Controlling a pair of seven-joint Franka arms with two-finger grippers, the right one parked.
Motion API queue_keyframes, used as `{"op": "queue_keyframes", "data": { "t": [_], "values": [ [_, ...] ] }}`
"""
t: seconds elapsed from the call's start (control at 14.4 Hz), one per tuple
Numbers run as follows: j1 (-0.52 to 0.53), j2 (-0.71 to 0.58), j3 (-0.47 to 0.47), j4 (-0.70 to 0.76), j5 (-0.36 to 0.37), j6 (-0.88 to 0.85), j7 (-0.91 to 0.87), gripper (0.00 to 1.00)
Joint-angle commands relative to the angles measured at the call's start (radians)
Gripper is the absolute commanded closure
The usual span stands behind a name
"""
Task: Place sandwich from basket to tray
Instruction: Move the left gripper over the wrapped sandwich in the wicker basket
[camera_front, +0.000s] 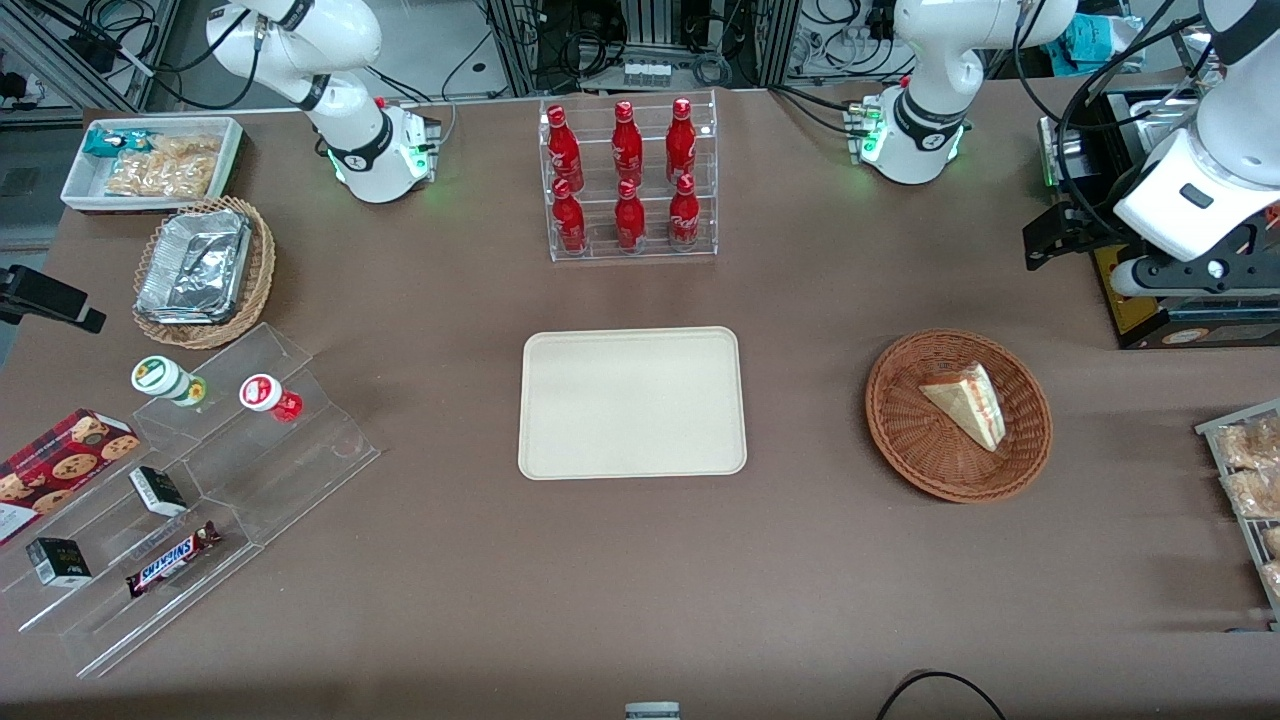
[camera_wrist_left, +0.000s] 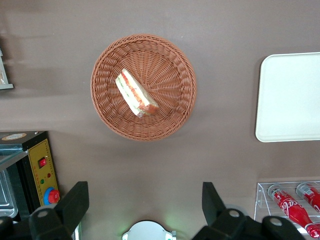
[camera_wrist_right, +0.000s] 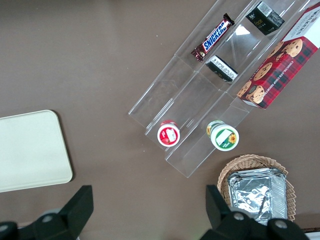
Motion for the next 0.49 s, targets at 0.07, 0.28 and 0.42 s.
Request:
{"op": "queue_keyframes", "data": {
  "t": [0.07,0.28,0.42],
  "values": [
    [0.002,0.027,0.001,0.004,-0.008,-0.008,0.014,0.0],
    [0.004,0.05,0.007,-0.088,-0.007,0.061,0.003,0.0],
    [0.004,0.038,0.022,-0.204,-0.002,0.164,0.001,0.0]
  ]
}}
